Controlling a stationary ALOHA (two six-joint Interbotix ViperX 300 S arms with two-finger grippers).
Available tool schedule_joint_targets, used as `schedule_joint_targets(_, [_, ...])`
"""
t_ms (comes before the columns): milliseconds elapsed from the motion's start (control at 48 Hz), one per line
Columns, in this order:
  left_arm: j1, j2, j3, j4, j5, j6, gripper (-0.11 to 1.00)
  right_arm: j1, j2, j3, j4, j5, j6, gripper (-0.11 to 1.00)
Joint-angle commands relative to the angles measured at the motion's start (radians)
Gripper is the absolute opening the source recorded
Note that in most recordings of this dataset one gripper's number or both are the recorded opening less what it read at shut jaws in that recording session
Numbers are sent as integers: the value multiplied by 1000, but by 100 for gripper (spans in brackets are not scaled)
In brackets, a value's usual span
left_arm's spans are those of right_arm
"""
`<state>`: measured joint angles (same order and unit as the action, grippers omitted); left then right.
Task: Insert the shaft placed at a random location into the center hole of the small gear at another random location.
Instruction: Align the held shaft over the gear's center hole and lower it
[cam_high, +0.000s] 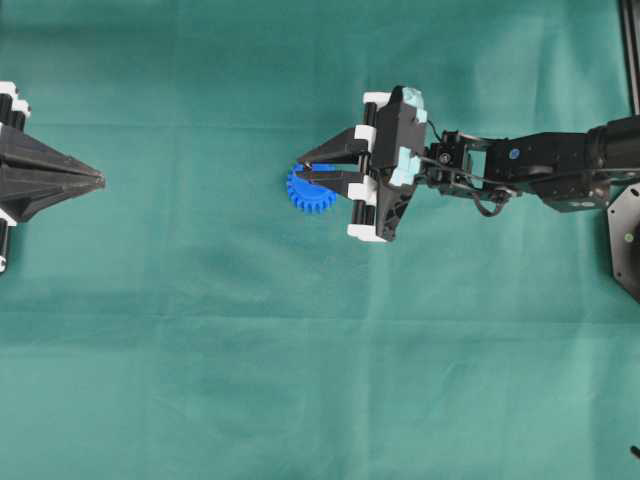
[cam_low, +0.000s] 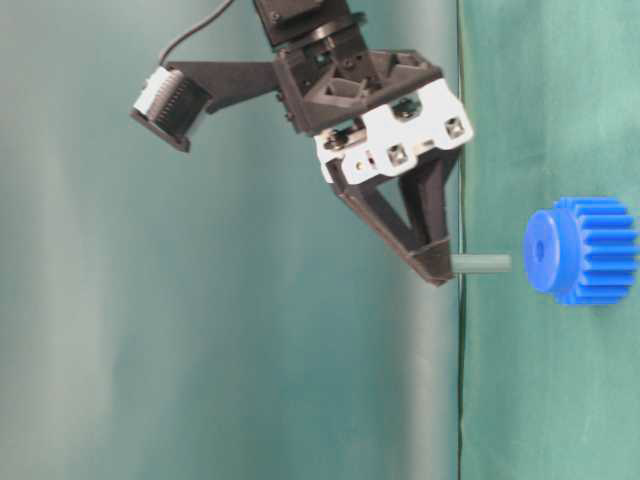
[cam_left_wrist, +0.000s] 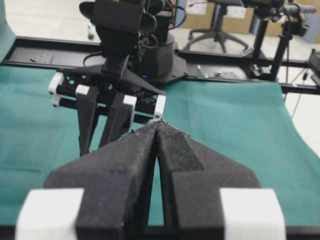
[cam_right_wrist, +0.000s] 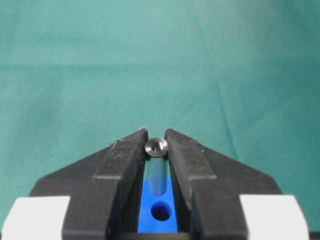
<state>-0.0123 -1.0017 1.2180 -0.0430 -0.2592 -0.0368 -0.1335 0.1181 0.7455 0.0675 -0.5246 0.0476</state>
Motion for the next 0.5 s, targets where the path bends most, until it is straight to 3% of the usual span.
schedule_joint_targets(0, [0, 8, -8, -2, -5, 2, -1, 3, 9, -17, 5, -5, 2, 16])
schedule_joint_targets(479, [-2, 8, -8, -2, 5, 0, -1, 2, 32, -18, 18, -5, 3, 16])
